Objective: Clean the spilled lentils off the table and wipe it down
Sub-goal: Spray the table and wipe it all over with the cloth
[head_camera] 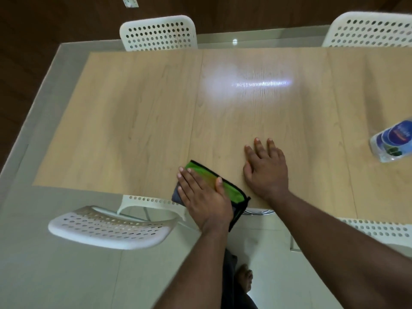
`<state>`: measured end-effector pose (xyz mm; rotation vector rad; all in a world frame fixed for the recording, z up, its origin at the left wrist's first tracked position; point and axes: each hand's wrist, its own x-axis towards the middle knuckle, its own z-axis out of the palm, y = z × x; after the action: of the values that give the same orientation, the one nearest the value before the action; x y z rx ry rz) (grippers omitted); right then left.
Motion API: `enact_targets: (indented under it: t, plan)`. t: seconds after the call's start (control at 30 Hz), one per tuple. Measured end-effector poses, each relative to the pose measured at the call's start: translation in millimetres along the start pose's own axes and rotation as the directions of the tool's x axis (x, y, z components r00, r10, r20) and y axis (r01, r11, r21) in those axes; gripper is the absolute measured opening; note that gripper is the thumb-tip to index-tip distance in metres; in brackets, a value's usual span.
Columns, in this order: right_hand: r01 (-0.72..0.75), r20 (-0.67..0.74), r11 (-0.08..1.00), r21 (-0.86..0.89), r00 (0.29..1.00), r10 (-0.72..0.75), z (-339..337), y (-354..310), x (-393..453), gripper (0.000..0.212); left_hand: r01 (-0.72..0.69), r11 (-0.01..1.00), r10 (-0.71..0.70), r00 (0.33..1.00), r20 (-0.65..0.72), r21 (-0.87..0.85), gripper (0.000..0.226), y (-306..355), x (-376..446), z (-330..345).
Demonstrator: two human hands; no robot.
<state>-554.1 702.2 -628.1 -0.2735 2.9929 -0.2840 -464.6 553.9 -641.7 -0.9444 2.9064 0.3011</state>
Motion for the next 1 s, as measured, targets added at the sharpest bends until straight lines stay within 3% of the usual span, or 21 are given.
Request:
enact_targets:
  t: [0.17,0.33,0.43,0.63,1.0]
  plan:
    - [-0.001,0.03,1.0,-0.011,1.0,0.002,-6.3,-16.7,29.7,0.068,-0.039,0.998,0.038,0.999,0.016,0.049,0.087,-0.7,43.6,-6.6]
    - [-0.004,-0.005,1.0,-0.002,1.0,0.004,-0.3,-13.2,35.8,0.065,-0.281,0.953,0.28,0.96,0.019,0.116,0.088,10.3,146.0,-13.7]
    - [-0.038,-0.003,0.999,0.005,0.999,0.038,-2.1,-16.0,39.9,0.065,-0.396,0.902,0.393,0.918,0.056,0.172,0.08,16.8,158.4,-18.3]
    - [-0.056,0.05,0.997,0.044,0.997,0.054,-18.8,-27.9,83.0,0.067,-0.28,0.959,0.281,0.96,-0.005,0.044,0.07,22.5,116.8,-11.2]
    - [-0.01,0.003,1.0,0.002,1.0,0.01,-31.7,4.8,230.4,0.058,-0.527,0.842,0.532,0.846,-0.016,0.115,0.07,65.8,258.4,-11.3]
